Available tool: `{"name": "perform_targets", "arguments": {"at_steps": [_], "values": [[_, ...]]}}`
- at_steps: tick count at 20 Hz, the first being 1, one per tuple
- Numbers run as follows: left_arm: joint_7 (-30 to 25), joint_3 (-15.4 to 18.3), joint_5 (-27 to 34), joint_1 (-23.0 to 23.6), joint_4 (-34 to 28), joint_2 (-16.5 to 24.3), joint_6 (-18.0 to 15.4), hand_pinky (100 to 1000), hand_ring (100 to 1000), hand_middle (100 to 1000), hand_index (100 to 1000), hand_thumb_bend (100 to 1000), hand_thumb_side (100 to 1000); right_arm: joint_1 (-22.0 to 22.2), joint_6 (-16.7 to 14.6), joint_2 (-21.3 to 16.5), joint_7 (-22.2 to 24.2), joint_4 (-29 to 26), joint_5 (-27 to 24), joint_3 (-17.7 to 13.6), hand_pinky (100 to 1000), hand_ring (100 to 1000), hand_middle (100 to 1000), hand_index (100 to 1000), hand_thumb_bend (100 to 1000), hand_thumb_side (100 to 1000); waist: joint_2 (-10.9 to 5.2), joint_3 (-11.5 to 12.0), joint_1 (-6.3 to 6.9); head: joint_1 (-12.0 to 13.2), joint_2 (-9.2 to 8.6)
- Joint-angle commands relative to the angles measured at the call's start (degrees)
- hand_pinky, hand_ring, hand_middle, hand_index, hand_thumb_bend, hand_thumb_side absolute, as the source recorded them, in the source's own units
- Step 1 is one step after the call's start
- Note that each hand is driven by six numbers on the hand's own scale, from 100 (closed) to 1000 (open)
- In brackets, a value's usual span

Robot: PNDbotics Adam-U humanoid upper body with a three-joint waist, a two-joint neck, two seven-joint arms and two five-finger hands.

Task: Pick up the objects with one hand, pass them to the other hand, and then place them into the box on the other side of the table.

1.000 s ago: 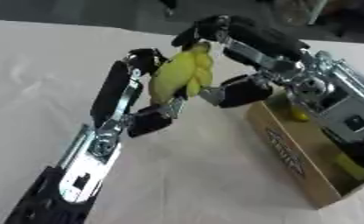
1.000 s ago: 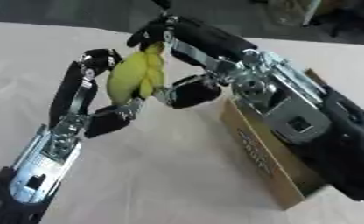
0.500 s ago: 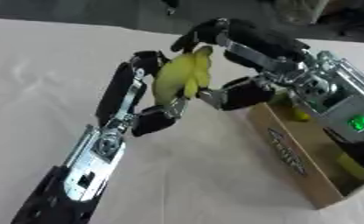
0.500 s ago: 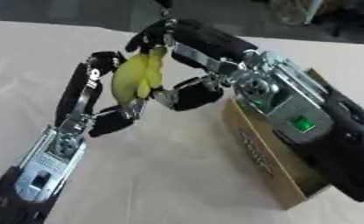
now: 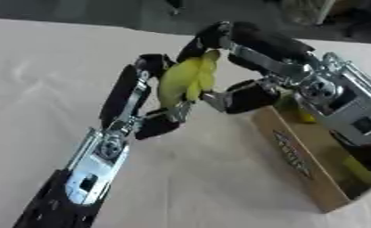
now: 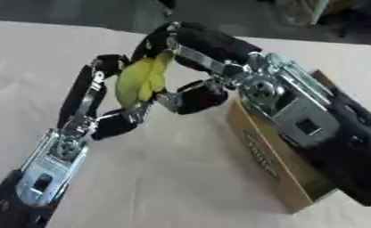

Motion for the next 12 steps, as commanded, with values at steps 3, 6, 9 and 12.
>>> {"name": "perform_targets", "arguments": {"at_steps": [3,6,9,12], "values": [[0.19,0.17,-1.03,-1.20,-1.61,-0.07,-0.80,480,490,458,560,113,100,-0.70,1.09,-0.76,0.77,-0.08,-1.43,-0.18,872,620,450,699,100,160,-0.89,0.04,0.08,-0.07,0.11],[0.31,0.22,-2.27,-1.23,-1.62,0.03,-0.89,519,526,500,616,415,111,-0.67,2.04,-0.82,1.41,-0.04,-2.32,-0.11,856,596,423,673,100,188,-0.95,0.05,0.09,-0.13,0.17],[1.26,0.44,-4.37,-1.17,-1.54,0.23,-0.29,570,586,563,699,701,275,-0.59,3.07,-0.95,1.98,-0.16,-3.22,-0.12,851,587,412,660,100,207,-1.04,-0.02,0.14,-0.22,0.40],[2.35,0.57,-7.24,-1.08,-1.20,0.34,1.10,618,650,629,786,897,416,-0.54,3.89,-1.16,2.42,-0.42,-3.98,-0.25,846,580,405,653,100,219,-1.12,-0.08,0.21,-0.35,0.57]]}}
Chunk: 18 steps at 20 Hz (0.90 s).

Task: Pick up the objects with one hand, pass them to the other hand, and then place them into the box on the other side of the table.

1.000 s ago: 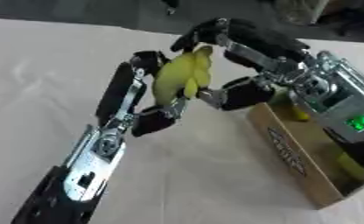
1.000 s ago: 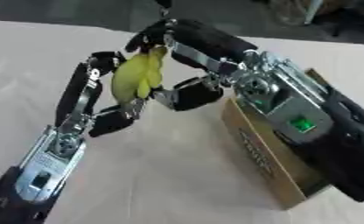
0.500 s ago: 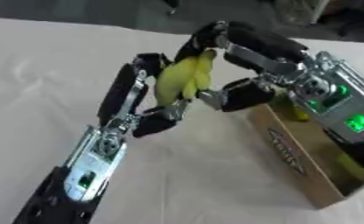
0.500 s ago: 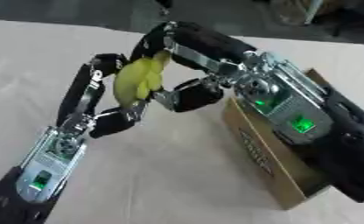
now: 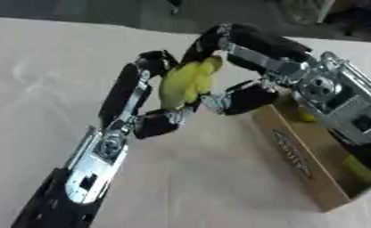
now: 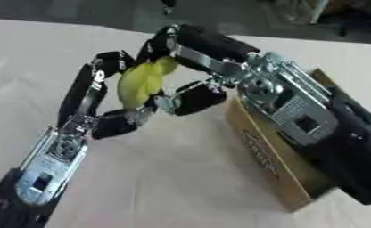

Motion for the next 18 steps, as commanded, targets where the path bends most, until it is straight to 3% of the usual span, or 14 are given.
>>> {"name": "perform_targets", "arguments": {"at_steps": [1,4,8,18], "values": [[1.15,0.47,-2.89,-1.04,-0.79,0.28,1.20,624,660,638,797,914,430,-0.67,0.88,-1.23,0.37,-0.81,-0.90,-0.64,847,580,404,652,100,221,-1.14,-0.11,0.22,-0.29,0.30],[1.45,0.51,-4.89,-0.94,-0.50,0.36,2.12,640,682,656,821,990,529,-0.61,1.24,-1.44,0.60,-1.13,-1.16,-0.82,845,578,401,648,100,229,-1.20,-0.17,0.30,-0.34,0.48],[1.46,0.59,-6.70,-0.86,-0.14,0.44,2.72,648,696,671,842,1000,611,-0.49,1.68,-1.64,0.60,-1.33,-1.36,-1.05,842,575,398,646,100,229,-1.23,-0.27,0.41,-0.41,0.60],[3.45,1.80,-7.79,0.98,0.78,2.86,5.26,650,704,680,854,1000,637,0.89,3.07,-4.16,-1.31,-1.93,-3.40,-3.54,842,575,396,648,100,194,-1.90,-1.31,1.05,-0.54,1.74]]}}
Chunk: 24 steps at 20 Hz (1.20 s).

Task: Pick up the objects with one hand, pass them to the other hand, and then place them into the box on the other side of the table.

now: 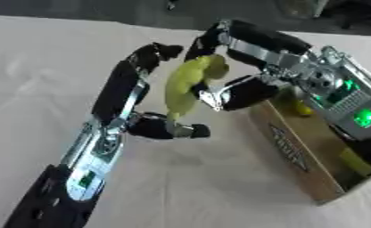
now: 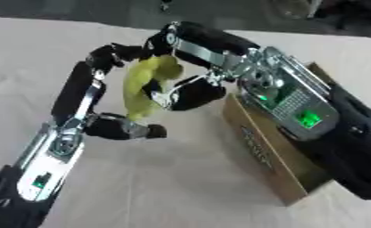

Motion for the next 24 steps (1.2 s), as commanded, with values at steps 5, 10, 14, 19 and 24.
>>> {"name": "perform_targets", "arguments": {"at_steps": [5,10,14,19,24], "values": [[2.32,2.61,1.49,2.46,0.49,5.95,3.70,651,709,686,852,1000,649,2.57,1.97,-5.64,-4.90,-1.22,-6.19,-6.07,854,587,402,666,100,103,-2.51,-1.09,1.17,-0.38,1.36],[4.13,5.89,5.20,5.46,-2.05,13.46,7.44,651,700,679,834,897,591,9.22,2.34,-10.73,-12.50,-1.22,-15.74,-14.14,870,598,410,684,100,100,-2.62,-1.50,2.26,-1.42,1.56],[7.55,10.46,10.13,9.41,-6.74,20.74,11.01,641,682,651,807,863,571,16.99,0.81,-14.38,-19.37,-1.22,-21.12,-21.21,876,605,416,690,100,100,-2.19,-1.74,2.82,-2.28,0.90],[13.54,17.07,14.70,15.18,-12.53,26.57,14.23,642,667,645,795,834,534,26.62,-0.37,-15.53,-26.10,-1.22,-21.81,-27.23,881,608,419,695,100,100,-1.53,-1.90,3.06,-2.65,-0.28],[19.56,22.36,16.52,19.61,-15.50,27.24,15.76,643,664,644,795,824,515,31.65,1.22,-14.19,-29.52,-1.22,-18.58,-28.44,880,610,421,697,100,100,-1.18,-1.63,3.26,-3.18,-1.20]]}}
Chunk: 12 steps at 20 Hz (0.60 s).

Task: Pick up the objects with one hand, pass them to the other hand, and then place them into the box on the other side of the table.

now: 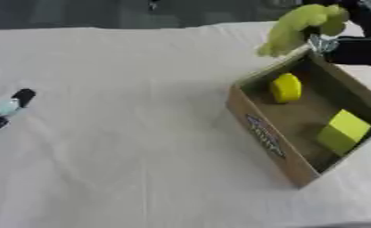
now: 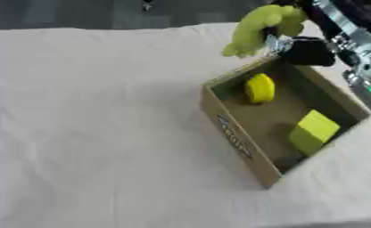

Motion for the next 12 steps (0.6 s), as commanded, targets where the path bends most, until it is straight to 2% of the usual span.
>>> {"name": "perform_targets", "arguments": {"at_steps": [1,7,12], "values": [[3.55,3.59,1.05,0.88,-2.64,1.81,0.51,642,662,643,795,822,508,1.14,1.47,-0.74,-2.03,-0.91,2.29,-1.50,881,610,422,700,100,100,-0.53,0.17,0.16,-0.54,-1.20],[8.28,6.68,2.38,3.36,-4.30,1.30,0.73,639,658,640,794,813,501,4.53,5.14,0.70,-2.62,-0.91,6.37,-1.38,883,628,451,721,100,100,-0.15,0.64,0.14,-0.73,-1.32],[9.61,7.54,2.36,3.78,-4.46,1.11,0.66,640,659,639,794,809,497,6.01,7.06,1.12,-0.34,-0.31,10.28,-0.57,901,713,535,791,100,115,-0.11,0.97,0.15,-0.88,-1.24]]}}
